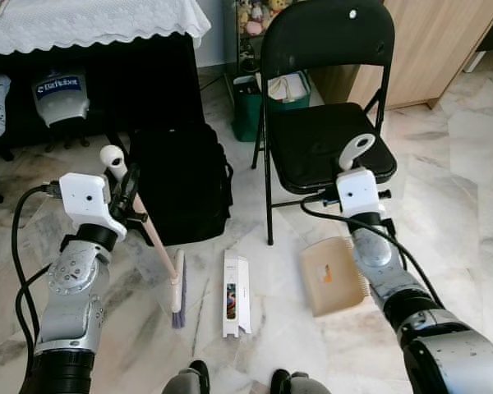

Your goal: Sweep floor

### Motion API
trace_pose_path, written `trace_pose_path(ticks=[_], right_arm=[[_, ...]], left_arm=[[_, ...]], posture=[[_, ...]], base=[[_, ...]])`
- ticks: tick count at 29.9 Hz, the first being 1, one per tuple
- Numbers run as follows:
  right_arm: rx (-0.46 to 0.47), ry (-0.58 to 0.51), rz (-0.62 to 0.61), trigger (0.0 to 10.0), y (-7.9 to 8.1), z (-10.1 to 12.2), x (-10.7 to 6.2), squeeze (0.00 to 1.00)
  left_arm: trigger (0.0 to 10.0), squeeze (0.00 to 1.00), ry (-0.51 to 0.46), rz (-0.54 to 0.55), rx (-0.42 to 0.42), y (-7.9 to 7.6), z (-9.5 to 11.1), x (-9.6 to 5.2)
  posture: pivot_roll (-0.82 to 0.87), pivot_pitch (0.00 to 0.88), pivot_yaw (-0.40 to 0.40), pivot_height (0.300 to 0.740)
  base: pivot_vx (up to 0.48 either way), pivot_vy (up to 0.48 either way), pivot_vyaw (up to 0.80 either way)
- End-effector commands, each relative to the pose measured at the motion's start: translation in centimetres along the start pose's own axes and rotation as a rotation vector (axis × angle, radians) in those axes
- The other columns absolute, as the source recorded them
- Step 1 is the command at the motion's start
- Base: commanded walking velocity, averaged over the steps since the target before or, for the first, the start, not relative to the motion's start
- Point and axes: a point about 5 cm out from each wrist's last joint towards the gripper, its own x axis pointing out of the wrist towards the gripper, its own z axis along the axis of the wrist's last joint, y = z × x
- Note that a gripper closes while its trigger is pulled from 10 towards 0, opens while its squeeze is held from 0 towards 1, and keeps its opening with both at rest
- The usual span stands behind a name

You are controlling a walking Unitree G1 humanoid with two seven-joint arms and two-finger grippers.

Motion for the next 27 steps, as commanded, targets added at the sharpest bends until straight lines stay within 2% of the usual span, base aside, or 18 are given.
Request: trace_pose_path(ticks=[1,7,22,27], right_arm=[[0.078,0.022,-0.001,10.0,0.3,-0.2,-0.1,0.00],[0.156,0.071,-0.030,10.0,0.4,-0.8,-0.4,0.00],[0.096,0.150,0.013,10.0,1.0,-3.0,-2.3,0.00],[0.093,0.180,0.017,10.0,1.2,-3.6,-2.8,0.00]], left_arm=[[10.0,0.00,-0.046,0.003,-0.002,0.2,1.1,0.0],[10.0,0.00,-0.044,-0.001,-0.007,0.1,1.0,0.0],[10.0,0.00,-0.031,-0.006,-0.018,0.0,0.8,-0.4],[10.0,0.00,0.013,-0.026,-0.048,-0.2,0.3,-0.5]], posture=[[0.08,0.237,0.002,0.740],[0.08,0.236,0.000,0.740],[0.09,0.246,-0.004,0.740],[0.09,0.248,-0.005,0.740]], base=[[0.000,0.000,0.00],[0.000,0.000,0.00],[0.000,0.000,0.00],[0.000,0.000,0.00]])
